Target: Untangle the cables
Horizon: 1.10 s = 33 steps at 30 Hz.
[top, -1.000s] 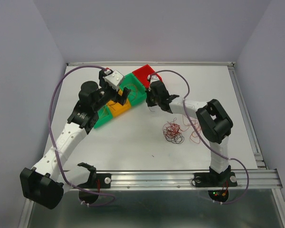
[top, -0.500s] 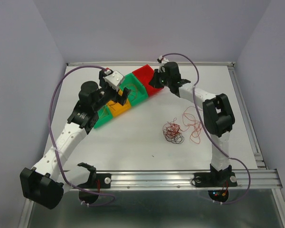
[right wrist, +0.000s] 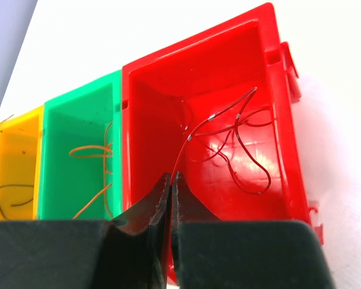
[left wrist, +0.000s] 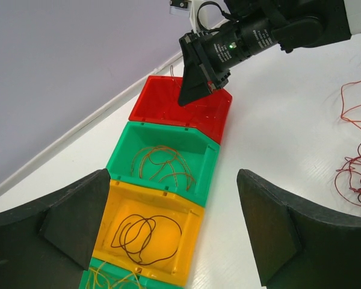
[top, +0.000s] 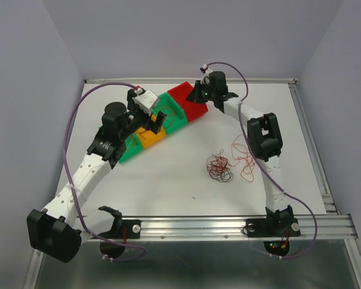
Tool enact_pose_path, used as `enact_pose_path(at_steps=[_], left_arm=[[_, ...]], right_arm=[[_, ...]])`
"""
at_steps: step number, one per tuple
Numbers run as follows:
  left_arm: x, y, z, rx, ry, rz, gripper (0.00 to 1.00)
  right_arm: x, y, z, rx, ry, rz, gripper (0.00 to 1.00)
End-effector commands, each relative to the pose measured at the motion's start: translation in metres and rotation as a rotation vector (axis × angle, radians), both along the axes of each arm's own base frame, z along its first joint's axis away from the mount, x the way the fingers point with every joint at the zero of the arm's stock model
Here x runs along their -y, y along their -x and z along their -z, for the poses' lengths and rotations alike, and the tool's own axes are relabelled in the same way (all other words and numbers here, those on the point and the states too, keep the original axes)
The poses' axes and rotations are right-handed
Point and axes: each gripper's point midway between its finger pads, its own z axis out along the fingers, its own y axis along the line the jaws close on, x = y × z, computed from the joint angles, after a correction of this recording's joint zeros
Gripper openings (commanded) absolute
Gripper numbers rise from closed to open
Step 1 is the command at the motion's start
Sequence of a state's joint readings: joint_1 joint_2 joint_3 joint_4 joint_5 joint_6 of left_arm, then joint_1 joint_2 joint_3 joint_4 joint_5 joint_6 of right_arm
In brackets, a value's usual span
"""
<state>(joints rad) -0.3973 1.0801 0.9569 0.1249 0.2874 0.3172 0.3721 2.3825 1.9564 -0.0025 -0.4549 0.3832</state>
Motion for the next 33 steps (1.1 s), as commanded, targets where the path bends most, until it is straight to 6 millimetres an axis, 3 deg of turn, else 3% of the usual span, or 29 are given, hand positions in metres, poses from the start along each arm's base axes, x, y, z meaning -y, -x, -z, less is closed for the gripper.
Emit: enact_pose_path(at_steps=[1, 7, 14, 20, 21, 22, 23, 24, 25, 26, 27, 28, 31, 32, 33], left_arm=[[0.001, 0.001, -0.006, 0.03, 0.005, 0.016, 0.99], [0.002, 0.0, -0.005, 0.027, 0.002, 0.019, 0.99], [0.003, -0.002, -0.001, 0.019, -0.002, 0.021, 0.99], [0.003, -0.002, -0.001, 0.017, -0.001, 0.022, 0.99], [0.003, -0.002, -0.001, 0.017, -0.001, 0.022, 0.99], [0.003, -0.002, -0.001, 0.016, -0.003, 0.022, 0.99], [0.003, -0.002, -0.002, 0.019, -0.002, 0.021, 0.99], [0.003, -0.002, -0.002, 0.019, -0.002, 0.021, 0.99], [0.003, -0.001, -0.002, 0.019, -0.002, 0.022, 0.99], [0.003, -0.001, -0.002, 0.02, -0.003, 0.022, 0.99], [0.003, -0.001, -0.002, 0.02, -0.003, 0.024, 0.99], [0.003, -0.001, -0.003, 0.021, -0.003, 0.022, 0.99], [0.005, -0.001, -0.002, 0.017, -0.002, 0.031, 0.99], [0.005, -0.001, -0.001, 0.015, -0.004, 0.035, 0.99], [0.005, -0.001, 0.0, 0.014, -0.004, 0.036, 0.99]], right_arm=[[-0.001, -0.022, -0.028, 0.068, -0.033, 0.027, 0.01], [-0.001, -0.039, -0.002, 0.091, 0.022, 0.066, 0.01], [-0.028, -0.022, 0.024, 0.109, 0.116, 0.051, 0.02], [-0.013, -0.019, -0.002, 0.134, 0.14, 0.13, 0.19], [-0.01, -0.019, -0.022, 0.161, 0.133, 0.143, 0.19], [-0.006, -0.016, -0.024, 0.16, 0.142, 0.158, 0.2], [-0.004, -0.013, -0.045, 0.191, 0.139, 0.172, 0.22], [0.0, -0.008, -0.044, 0.184, 0.152, 0.182, 0.24], [0.0, -0.006, -0.057, 0.205, 0.147, 0.191, 0.27], [0.003, 0.0, -0.051, 0.193, 0.165, 0.197, 0.3], [0.005, 0.006, -0.051, 0.181, 0.19, 0.21, 0.4], [0.007, 0.011, -0.065, 0.199, 0.188, 0.218, 0.43], [0.015, 0.023, -0.06, 0.187, 0.229, 0.245, 0.47], [0.016, 0.029, -0.071, 0.2, 0.221, 0.245, 0.48], [0.02, 0.035, -0.063, 0.181, 0.234, 0.245, 0.5]])
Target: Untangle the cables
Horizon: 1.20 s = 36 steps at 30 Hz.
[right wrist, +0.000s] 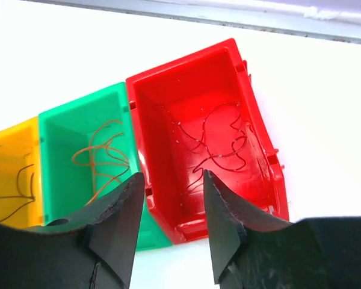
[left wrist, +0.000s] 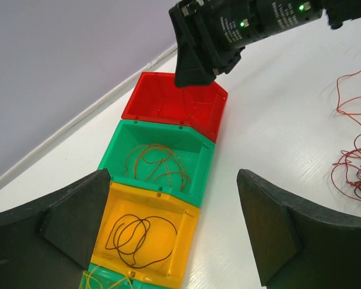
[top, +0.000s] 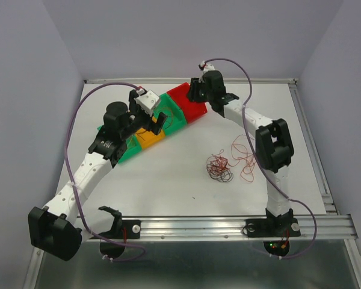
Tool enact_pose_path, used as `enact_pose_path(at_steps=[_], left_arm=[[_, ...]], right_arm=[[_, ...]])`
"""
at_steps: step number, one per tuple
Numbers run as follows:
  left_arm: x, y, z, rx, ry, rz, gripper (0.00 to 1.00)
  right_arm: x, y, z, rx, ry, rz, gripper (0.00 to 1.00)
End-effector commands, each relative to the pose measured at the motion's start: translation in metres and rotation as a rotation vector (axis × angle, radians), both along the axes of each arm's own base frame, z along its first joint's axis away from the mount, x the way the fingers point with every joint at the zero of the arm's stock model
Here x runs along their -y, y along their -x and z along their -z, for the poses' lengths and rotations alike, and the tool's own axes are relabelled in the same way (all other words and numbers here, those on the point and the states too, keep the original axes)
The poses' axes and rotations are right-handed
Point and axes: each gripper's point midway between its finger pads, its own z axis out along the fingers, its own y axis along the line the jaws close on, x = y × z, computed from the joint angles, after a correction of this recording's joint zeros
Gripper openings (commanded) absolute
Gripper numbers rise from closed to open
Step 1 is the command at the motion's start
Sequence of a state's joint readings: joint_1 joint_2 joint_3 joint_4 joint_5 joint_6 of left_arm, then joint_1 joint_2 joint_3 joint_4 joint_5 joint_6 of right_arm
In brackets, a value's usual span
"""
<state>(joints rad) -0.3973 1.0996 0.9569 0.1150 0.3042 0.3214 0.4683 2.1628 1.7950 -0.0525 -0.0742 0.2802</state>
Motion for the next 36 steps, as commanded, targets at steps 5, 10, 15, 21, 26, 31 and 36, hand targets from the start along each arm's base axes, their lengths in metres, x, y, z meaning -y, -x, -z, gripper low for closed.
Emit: enact_pose_path(at_steps=[5, 10, 15, 21, 26, 31, 36], left_arm=[[0.004, 0.003, -0.006, 0.035, -0.003, 0.044, 0.99], [0.015, 0.008, 0.008, 0.015, -0.024, 0.114, 0.99], [0.031, 0.009, 0.022, -0.023, -0.042, 0.178, 0.99], [0.039, 0.015, 0.033, -0.039, -0.058, 0.198, 0.99], [0.044, 0.022, 0.036, -0.036, -0.06, 0.214, 0.99], [0.048, 0.026, 0.04, -0.038, -0.067, 0.23, 0.99], [0.052, 0.03, 0.044, -0.046, -0.072, 0.248, 0.99]], right_arm=[[0.032, 0.056, -0.025, 0.036, 0.071, 0.084, 0.58], [0.094, 0.116, -0.036, 0.036, 0.095, 0.259, 0.62], [0.154, 0.194, 0.023, -0.087, 0.15, 0.376, 0.68], [0.185, 0.227, 0.051, -0.178, 0.17, 0.503, 0.82], [0.225, 0.245, 0.065, -0.202, 0.226, 0.713, 0.86], [0.245, 0.261, 0.059, -0.19, 0.202, 0.818, 0.88], [0.262, 0.269, 0.061, -0.2, 0.201, 0.951, 0.91]])
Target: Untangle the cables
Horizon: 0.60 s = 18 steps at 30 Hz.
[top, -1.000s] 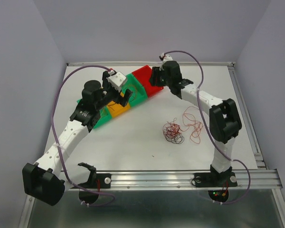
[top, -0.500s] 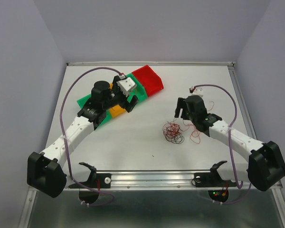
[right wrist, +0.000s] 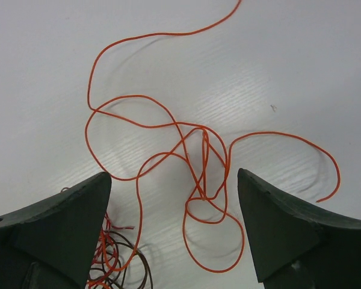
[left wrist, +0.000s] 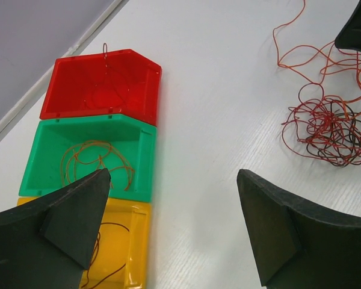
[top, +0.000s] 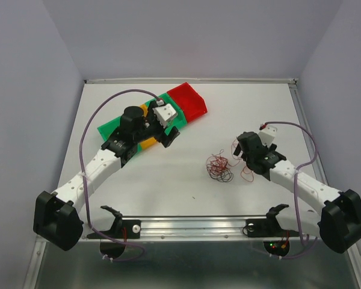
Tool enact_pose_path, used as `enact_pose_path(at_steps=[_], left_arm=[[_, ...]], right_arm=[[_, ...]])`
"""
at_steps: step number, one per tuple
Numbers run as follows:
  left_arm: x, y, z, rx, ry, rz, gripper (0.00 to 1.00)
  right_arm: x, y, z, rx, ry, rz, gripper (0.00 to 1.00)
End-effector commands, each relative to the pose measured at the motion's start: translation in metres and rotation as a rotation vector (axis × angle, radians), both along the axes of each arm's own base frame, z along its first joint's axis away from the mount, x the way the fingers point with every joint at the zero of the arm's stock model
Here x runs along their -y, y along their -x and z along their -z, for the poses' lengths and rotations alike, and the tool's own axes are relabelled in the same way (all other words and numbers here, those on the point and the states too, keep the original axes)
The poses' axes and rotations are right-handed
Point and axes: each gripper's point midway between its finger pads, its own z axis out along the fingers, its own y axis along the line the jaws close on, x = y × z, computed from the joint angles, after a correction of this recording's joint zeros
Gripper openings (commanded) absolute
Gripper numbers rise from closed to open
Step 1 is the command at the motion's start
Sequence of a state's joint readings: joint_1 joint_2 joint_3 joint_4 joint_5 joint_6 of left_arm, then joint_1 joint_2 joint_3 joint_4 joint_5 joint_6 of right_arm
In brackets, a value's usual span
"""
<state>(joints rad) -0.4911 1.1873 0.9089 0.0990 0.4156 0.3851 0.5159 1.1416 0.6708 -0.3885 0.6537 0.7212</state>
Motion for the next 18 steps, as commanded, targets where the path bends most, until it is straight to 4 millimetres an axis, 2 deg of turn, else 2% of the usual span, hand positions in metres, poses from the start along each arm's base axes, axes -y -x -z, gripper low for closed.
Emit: enact_pose_path(at_steps=[1, 11, 14, 15, 16, 17, 18], left_arm=[[0.005, 0.007, -0.014, 0.058, 0.024, 0.035, 0.99], [0.008, 0.016, -0.016, 0.064, 0.027, 0.055, 0.99], [0.009, 0.016, -0.014, 0.061, 0.024, 0.058, 0.99], [0.009, 0.016, -0.014, 0.059, 0.023, 0.055, 0.99], [0.009, 0.016, -0.014, 0.058, 0.024, 0.058, 0.99], [0.009, 0.015, -0.012, 0.056, 0.019, 0.054, 0.99], [0.009, 0.015, -0.011, 0.054, 0.017, 0.053, 0.99]], right_arm=[[0.023, 0.008, 0.005, 0.004, 0.03, 0.171, 1.0], [0.021, 0.003, 0.052, -0.137, 0.098, 0.247, 0.98], [0.018, -0.009, 0.053, -0.137, 0.105, 0.26, 0.84], [0.018, -0.012, 0.054, -0.141, 0.109, 0.266, 0.76], [0.017, -0.015, 0.061, -0.161, 0.128, 0.266, 0.73], [0.014, -0.022, 0.058, -0.149, 0.127, 0.267, 0.67], [0.014, -0.026, 0.059, -0.15, 0.139, 0.27, 0.38]])
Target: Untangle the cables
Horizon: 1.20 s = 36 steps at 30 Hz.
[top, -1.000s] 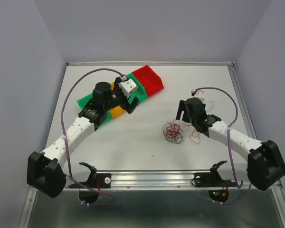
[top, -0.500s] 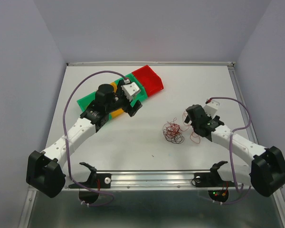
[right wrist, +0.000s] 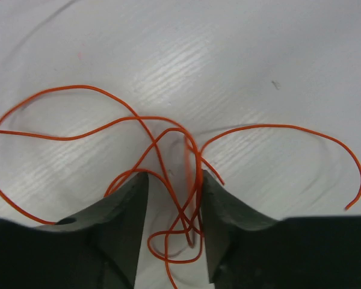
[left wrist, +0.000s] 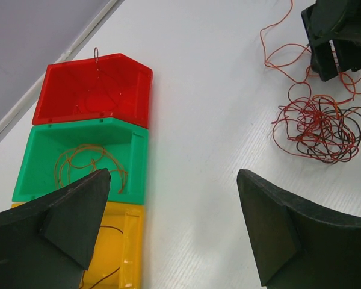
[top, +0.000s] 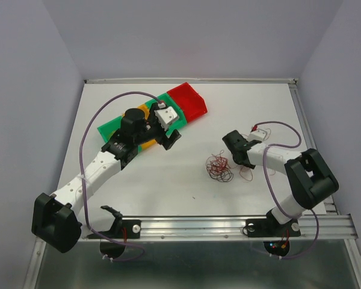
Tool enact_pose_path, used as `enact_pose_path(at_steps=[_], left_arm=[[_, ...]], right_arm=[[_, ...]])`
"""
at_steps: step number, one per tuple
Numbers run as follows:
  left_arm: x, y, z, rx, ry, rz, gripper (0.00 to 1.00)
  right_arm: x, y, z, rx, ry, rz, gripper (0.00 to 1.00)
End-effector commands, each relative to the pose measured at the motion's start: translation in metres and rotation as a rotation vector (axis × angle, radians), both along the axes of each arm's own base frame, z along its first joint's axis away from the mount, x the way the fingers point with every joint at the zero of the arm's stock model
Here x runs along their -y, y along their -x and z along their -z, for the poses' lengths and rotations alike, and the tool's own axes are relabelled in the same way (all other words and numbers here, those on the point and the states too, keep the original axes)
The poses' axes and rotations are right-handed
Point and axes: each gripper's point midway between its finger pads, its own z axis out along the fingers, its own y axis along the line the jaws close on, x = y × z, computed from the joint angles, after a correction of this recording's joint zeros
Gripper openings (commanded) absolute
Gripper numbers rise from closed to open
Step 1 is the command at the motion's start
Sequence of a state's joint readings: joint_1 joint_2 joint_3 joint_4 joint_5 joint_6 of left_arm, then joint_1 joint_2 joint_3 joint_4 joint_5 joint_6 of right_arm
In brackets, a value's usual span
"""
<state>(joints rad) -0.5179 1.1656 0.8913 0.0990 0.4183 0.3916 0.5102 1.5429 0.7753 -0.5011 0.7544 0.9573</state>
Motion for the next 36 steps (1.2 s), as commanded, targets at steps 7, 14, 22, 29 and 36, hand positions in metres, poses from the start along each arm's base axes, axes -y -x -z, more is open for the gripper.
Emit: enact_pose_path(at_steps=[7, 14, 22, 29, 36], left_arm=[[0.004, 0.005, -0.009, 0.048, 0.01, 0.029, 0.99], [0.007, 0.009, -0.007, 0.048, 0.004, 0.056, 0.99], [0.007, 0.011, -0.014, 0.07, 0.015, 0.056, 0.99], [0.034, 0.045, -0.028, 0.113, 0.142, 0.275, 0.99], [0.033, 0.032, -0.038, 0.162, 0.207, 0.161, 0.99]], right_arm=[[-0.004, -0.052, -0.091, 0.271, -0.003, 0.015, 0.01], [-0.007, -0.053, -0.253, 0.615, -0.102, -0.123, 0.01], [-0.047, -0.05, -0.387, 0.888, -0.248, -0.423, 0.01], [-0.087, -0.056, -0.463, 1.043, -0.363, -0.599, 0.01], [-0.112, -0.053, -0.519, 1.19, -0.443, -0.729, 0.01]])
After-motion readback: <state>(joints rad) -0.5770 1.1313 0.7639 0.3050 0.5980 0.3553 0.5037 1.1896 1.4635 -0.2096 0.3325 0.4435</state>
